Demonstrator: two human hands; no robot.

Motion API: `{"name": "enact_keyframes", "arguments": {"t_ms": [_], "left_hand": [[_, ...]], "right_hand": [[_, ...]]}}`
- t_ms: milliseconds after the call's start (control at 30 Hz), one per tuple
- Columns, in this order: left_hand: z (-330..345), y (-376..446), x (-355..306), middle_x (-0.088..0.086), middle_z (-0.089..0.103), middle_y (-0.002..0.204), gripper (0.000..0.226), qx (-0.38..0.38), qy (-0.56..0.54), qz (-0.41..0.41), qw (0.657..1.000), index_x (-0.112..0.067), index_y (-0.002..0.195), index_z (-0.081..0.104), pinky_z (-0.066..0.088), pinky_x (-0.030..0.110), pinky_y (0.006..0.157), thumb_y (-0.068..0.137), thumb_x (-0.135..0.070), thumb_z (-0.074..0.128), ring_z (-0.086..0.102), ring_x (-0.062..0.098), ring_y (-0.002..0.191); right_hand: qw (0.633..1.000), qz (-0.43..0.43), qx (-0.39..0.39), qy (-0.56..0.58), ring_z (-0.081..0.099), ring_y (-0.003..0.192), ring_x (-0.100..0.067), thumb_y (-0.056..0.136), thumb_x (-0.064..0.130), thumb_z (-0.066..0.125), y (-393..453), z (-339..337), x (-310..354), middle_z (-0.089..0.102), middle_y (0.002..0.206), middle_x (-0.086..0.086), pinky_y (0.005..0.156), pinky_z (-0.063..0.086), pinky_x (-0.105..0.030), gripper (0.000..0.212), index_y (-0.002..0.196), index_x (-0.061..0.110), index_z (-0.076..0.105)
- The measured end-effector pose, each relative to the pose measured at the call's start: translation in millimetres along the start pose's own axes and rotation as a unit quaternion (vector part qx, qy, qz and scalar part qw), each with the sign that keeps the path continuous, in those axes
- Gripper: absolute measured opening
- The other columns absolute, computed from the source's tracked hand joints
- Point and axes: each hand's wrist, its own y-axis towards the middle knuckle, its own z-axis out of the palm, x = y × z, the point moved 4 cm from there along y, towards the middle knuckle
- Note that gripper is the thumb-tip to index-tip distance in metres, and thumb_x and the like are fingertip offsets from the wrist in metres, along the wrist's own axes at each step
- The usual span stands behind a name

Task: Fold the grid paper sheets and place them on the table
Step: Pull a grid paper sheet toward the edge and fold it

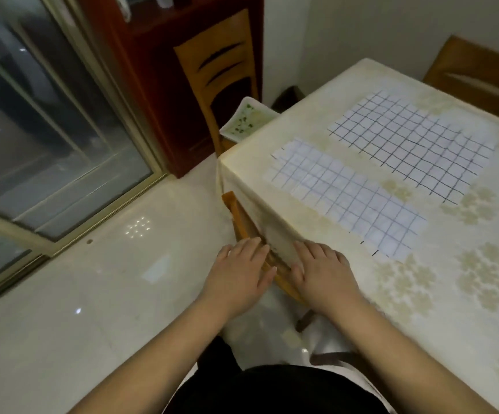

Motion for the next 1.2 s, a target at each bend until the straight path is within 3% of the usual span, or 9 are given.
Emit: {"name": "enact_keyframes", "arguments": {"t_ms": [100, 333, 500, 633, 833, 1033, 1200], "left_hand": [[-9, 27, 32, 0.006, 0.045, 0.148, 0.071, 0.0, -0.014, 0.062, 0.998, -0.014, 0.141, 0.047, 0.034, 0.043, 0.108, 0.093, -0.054, 0.014, 0.041, 0.023, 0.137], [-49, 82, 101, 0.003, 0.039, 0.152, 0.078, 0.004, 0.009, 0.156, 0.988, -0.016, 0.145, 0.041, 0.029, 0.04, 0.111, 0.089, -0.055, 0.003, 0.034, 0.022, 0.141], [-61, 140, 116, 0.002, 0.033, 0.156, 0.063, 0.01, -0.02, 0.186, 0.982, -0.021, 0.146, 0.039, 0.025, 0.041, 0.115, 0.097, -0.054, 0.017, 0.028, 0.02, 0.143], [-64, 186, 110, 0.003, 0.037, 0.154, 0.081, 0.01, -0.008, 0.214, 0.977, -0.02, 0.145, 0.043, 0.027, 0.04, 0.114, 0.086, -0.058, 0.003, 0.032, 0.02, 0.141], [-52, 247, 98, 0.001, 0.035, 0.155, 0.055, 0.065, 0.028, 0.243, 0.967, -0.023, 0.147, 0.04, 0.026, 0.039, 0.113, 0.101, -0.048, 0.023, 0.03, 0.018, 0.142], [-35, 281, 106, 0.001, 0.028, 0.158, 0.056, 0.13, 0.14, 0.312, 0.931, -0.022, 0.15, 0.032, 0.022, 0.035, 0.116, 0.101, -0.047, 0.035, 0.025, 0.018, 0.145], [-21, 311, 106, 0.001, 0.03, 0.157, 0.057, 0.157, 0.13, 0.312, 0.928, -0.02, 0.149, 0.034, 0.023, 0.034, 0.116, 0.099, -0.044, 0.042, 0.028, 0.017, 0.144]], "right_hand": [[0.998, 0.063, 0.009, 0.001, 0.031, 0.14, -0.021, 0.102, 0.042, 0.024, 23, -4, 11, 0.034, 0.155, 0.001, 0.111, 0.024, -0.036, 0.053, 0.152, 0.022, 0.028], [0.985, 0.173, 0.005, 0.024, 0.03, 0.141, -0.019, 0.102, 0.043, 0.018, 62, -16, 42, 0.032, 0.156, 0.003, 0.111, 0.025, -0.035, 0.053, 0.151, 0.023, 0.028], [0.972, 0.229, 0.009, 0.042, 0.028, 0.142, -0.018, 0.103, 0.042, 0.021, 70, -20, 40, 0.03, 0.157, 0.003, 0.112, 0.024, -0.035, 0.053, 0.152, 0.023, 0.025], [0.961, 0.27, 0.016, 0.062, 0.029, 0.142, -0.018, 0.099, 0.044, 0.015, 74, -15, 26, 0.031, 0.157, 0.003, 0.112, 0.025, -0.036, 0.058, 0.152, 0.024, 0.026], [0.95, 0.292, 0.015, 0.11, 0.03, 0.142, -0.023, 0.096, 0.043, 0.016, 114, -4, 2, 0.031, 0.157, -0.003, 0.112, 0.027, -0.04, 0.062, 0.153, 0.019, 0.026], [0.93, 0.308, 0.011, 0.199, 0.027, 0.144, -0.021, 0.103, 0.039, 0.025, 165, 6, -14, 0.024, 0.16, -0.002, 0.114, 0.024, -0.038, 0.055, 0.154, 0.019, 0.021], [0.929, 0.31, 0.031, 0.197, 0.029, 0.142, -0.024, 0.102, 0.038, 0.026, 185, 10, -11, 0.026, 0.159, -0.005, 0.113, 0.028, -0.041, 0.055, 0.153, 0.017, 0.022]]}}
